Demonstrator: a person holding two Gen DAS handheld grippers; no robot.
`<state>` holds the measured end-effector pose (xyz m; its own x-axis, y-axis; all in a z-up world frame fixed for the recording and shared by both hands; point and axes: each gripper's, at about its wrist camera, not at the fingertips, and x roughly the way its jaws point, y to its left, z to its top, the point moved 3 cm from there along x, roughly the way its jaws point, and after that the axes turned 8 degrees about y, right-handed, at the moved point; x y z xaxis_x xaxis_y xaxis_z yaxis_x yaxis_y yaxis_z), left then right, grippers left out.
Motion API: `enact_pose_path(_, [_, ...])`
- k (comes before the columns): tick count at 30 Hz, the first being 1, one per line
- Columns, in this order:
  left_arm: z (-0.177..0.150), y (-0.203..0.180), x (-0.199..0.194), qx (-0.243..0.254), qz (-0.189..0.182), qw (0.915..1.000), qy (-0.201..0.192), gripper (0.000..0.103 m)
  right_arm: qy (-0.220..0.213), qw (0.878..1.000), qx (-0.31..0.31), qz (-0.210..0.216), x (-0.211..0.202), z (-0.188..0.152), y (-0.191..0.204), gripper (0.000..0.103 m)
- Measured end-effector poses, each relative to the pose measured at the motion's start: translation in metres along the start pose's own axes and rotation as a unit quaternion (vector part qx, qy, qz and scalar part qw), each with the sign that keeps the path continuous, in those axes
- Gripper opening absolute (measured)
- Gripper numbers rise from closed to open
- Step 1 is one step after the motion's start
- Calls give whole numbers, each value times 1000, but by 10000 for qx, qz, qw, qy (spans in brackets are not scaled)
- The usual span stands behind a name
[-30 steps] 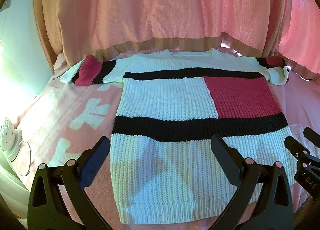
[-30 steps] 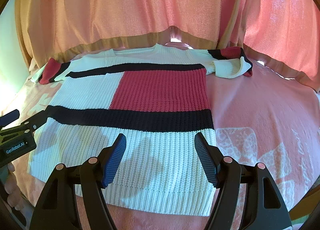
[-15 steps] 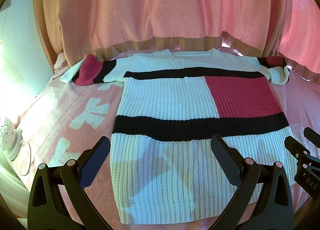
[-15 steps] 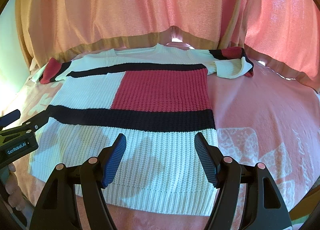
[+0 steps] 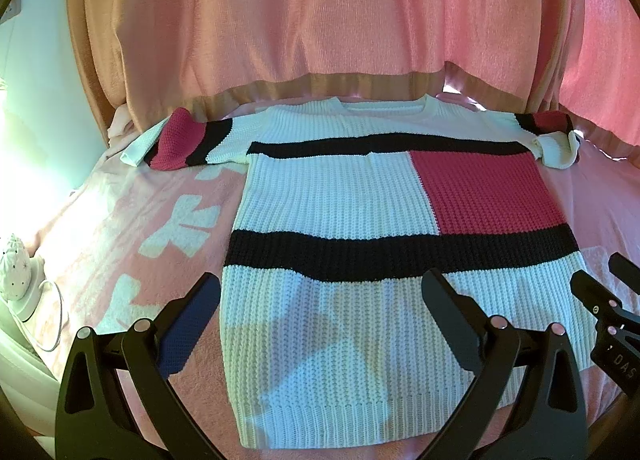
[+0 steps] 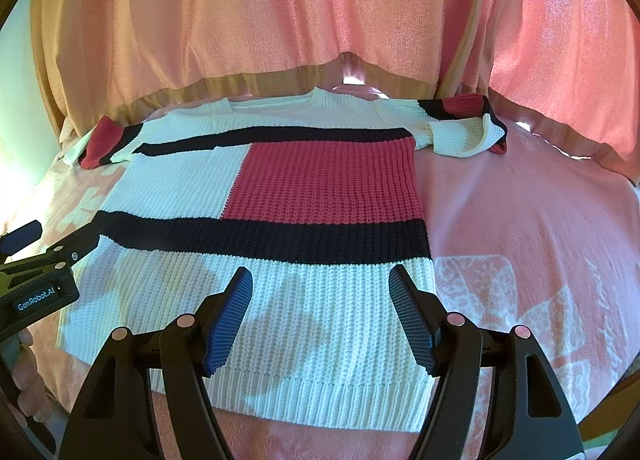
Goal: Fold small clothes
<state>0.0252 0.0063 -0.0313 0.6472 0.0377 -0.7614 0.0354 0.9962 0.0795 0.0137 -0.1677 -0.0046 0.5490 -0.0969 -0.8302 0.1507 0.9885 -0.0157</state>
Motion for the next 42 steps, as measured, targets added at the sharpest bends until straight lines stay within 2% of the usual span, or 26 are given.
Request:
enact_pose_path(34, [-4,3,6,6,-26,9999,122,98,32,10000,-30,-39,0,2,0,69])
enact_pose_path(38, [4,2,1,12,-227,9992,330,98,138,9995,250,137,-9,28,-32,70])
enact_pose_path(42, [37,7,-14,84,-367,9992,94,98,159,9980,574,-197,0,78,-100,79])
